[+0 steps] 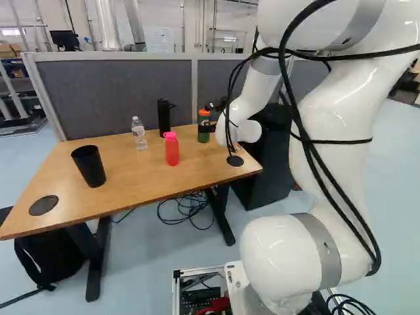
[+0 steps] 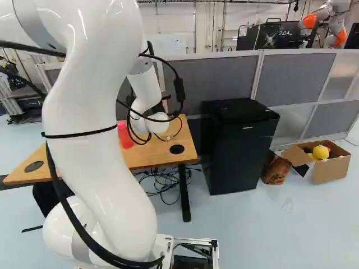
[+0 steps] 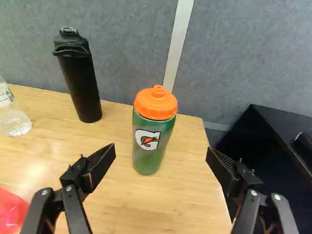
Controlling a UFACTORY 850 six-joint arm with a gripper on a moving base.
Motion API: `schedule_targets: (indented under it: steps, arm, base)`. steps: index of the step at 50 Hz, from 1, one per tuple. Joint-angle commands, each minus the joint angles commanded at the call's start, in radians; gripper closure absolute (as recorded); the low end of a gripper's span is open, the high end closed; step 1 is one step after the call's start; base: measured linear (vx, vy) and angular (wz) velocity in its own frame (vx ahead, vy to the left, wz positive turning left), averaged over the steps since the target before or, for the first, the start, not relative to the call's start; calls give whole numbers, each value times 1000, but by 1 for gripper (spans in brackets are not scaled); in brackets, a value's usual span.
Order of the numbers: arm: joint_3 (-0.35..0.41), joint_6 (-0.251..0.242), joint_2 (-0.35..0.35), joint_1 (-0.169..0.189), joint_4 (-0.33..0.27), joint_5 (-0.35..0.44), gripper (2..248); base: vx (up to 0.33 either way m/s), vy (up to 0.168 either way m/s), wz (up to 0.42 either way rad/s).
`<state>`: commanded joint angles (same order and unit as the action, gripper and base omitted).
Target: Pick up the green bottle from the table
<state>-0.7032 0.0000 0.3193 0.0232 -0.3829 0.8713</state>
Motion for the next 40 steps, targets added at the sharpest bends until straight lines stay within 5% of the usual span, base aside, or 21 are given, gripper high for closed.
schedule_targets:
  steps: [40]
  arm:
    - [-220,0,174,-9,-49,-16,3]
  base:
    - [0,0,0]
